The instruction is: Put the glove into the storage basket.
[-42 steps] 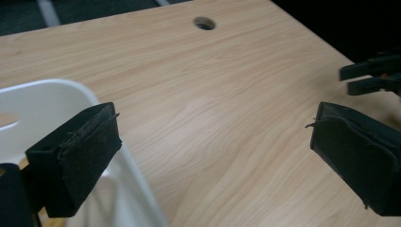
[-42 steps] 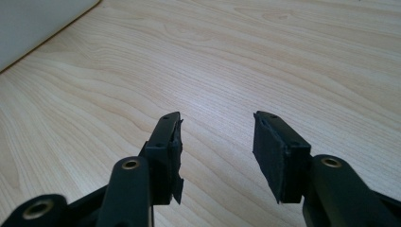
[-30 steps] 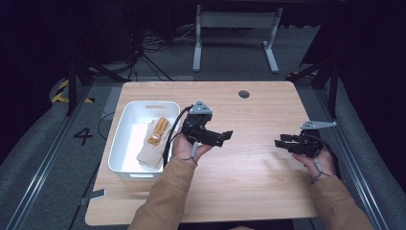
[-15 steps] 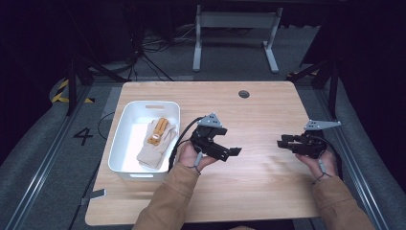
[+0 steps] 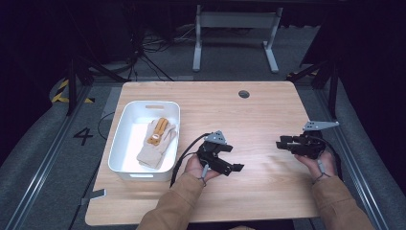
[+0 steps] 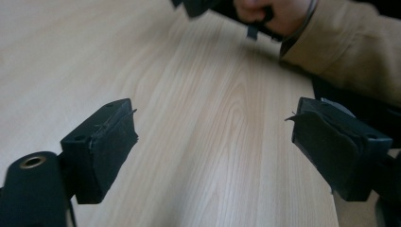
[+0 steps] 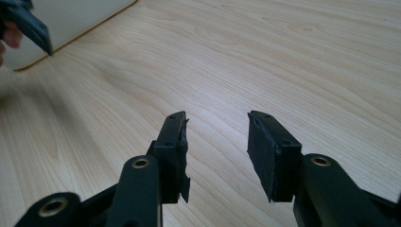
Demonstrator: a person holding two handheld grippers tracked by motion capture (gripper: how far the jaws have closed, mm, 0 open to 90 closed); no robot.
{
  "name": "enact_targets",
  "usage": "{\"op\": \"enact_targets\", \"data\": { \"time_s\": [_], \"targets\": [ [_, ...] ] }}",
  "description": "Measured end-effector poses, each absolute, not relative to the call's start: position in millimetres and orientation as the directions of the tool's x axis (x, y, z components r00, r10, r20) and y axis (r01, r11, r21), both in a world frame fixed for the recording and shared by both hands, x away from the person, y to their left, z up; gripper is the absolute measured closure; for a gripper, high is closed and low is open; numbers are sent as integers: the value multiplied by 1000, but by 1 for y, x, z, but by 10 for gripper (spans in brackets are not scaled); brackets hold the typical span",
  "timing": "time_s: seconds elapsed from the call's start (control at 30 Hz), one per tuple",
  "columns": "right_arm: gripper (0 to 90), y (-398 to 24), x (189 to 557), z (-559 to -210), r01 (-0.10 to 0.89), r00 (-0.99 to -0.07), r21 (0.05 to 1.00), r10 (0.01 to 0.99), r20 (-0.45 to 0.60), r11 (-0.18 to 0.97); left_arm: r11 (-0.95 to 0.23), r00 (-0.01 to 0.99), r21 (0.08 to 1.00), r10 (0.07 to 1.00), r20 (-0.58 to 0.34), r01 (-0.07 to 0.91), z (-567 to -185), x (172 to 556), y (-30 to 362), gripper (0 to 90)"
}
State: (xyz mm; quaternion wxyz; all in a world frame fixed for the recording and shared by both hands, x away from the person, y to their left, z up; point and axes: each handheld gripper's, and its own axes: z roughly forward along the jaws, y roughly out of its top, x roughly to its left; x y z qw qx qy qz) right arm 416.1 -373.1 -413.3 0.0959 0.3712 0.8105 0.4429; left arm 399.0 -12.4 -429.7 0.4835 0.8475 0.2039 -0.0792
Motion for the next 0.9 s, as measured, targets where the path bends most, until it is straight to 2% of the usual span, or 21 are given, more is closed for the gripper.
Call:
{"op": "enact_targets", "data": {
  "time_s": [0.13, 0.3, 0.4, 0.9],
  "targets": [
    [580, -374, 418, -417, 530, -701, 779, 689, 181, 335, -467, 892, 764, 297, -340, 446, -443, 400, -13, 149],
    [580, -375, 419, -421, 541, -697, 772, 692, 189, 334, -531, 907, 747, 344, -242, 400, -454, 395, -21, 148],
    [580, -375, 419, -422, 541, -698, 772, 691, 189, 334, -536, 908, 746, 351, -229, 396, -461, 395, -22, 148],
    [577, -373, 424, -426, 554, -692, 761, 695, 196, 338, -533, 895, 735, 378, -234, 418, -460, 395, -18, 156]
  ]
}}
